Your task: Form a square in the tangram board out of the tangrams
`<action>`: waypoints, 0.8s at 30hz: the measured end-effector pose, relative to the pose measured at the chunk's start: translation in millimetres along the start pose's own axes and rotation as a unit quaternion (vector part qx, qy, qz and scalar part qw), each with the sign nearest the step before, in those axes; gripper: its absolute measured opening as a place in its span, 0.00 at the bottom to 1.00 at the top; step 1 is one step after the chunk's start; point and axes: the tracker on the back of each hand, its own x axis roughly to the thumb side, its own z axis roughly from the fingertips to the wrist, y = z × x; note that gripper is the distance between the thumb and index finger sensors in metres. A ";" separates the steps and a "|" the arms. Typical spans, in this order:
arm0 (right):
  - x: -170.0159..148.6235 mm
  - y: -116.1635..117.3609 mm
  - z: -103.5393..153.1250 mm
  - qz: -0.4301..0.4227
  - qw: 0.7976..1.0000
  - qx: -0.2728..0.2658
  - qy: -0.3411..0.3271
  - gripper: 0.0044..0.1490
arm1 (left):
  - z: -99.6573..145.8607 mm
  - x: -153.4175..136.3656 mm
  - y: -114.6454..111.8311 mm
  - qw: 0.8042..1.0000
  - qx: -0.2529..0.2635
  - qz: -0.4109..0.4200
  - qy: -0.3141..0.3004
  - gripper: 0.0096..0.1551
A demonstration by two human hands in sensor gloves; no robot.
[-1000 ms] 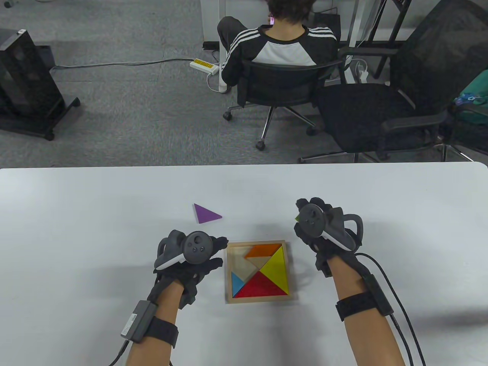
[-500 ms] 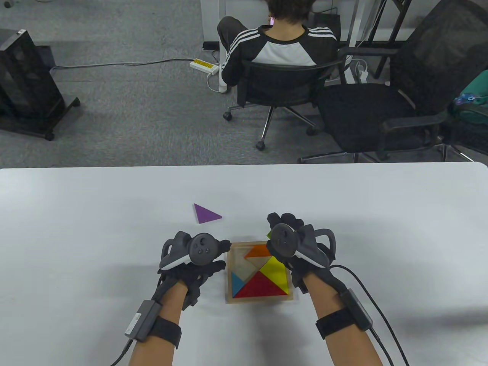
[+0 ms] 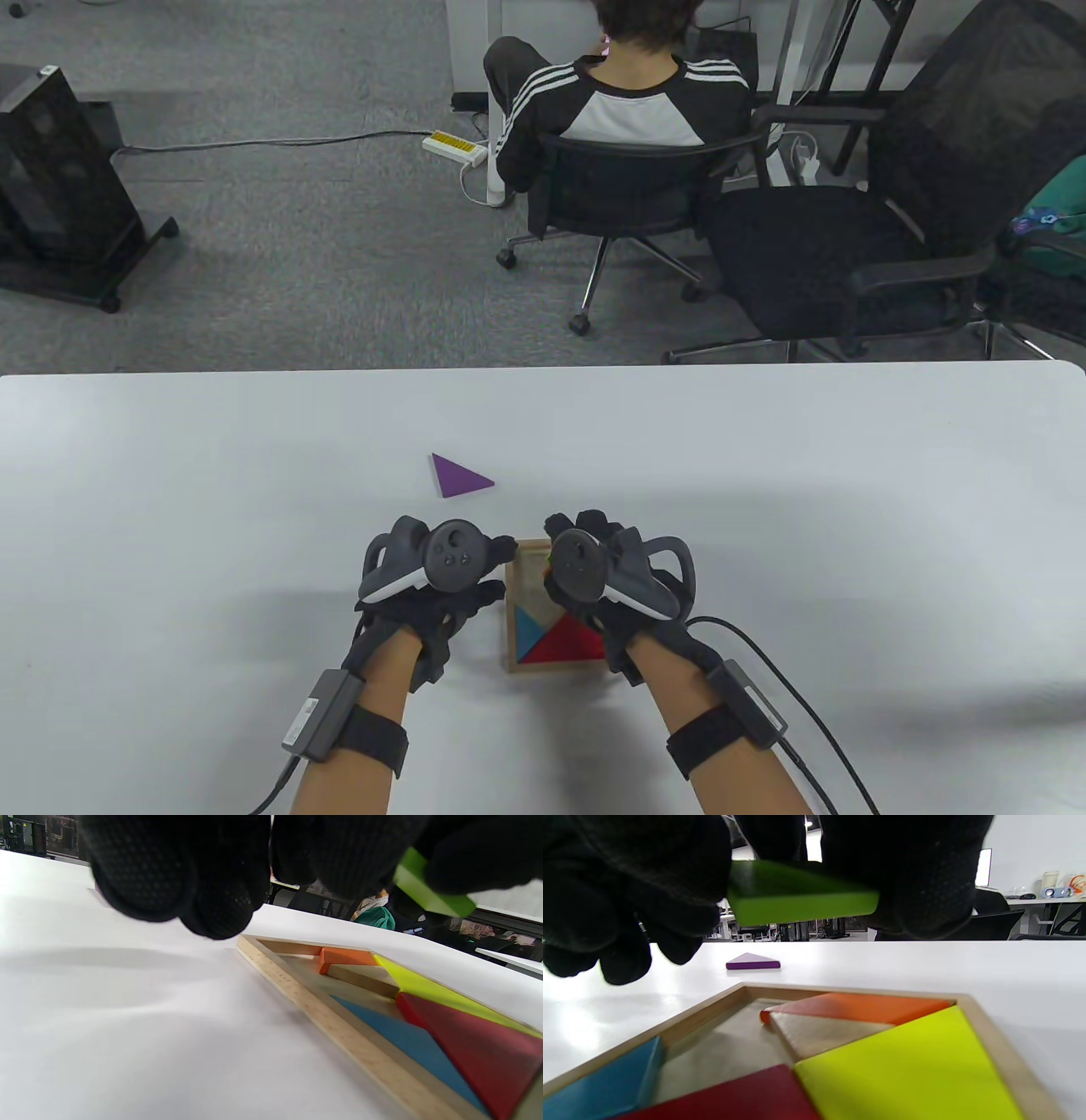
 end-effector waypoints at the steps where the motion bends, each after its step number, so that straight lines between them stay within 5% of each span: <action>1: 1.7 2.8 -0.7 -0.003 1.000 0.003 -0.001 0.43 | 0.3 -1.2 0.0 1.000 -0.001 -0.001 0.002 0.36; 24: 33.4 34.5 -1.1 0.043 0.997 0.060 -0.005 0.44 | 5.6 -15.8 2.6 0.999 -0.003 0.013 0.034 0.35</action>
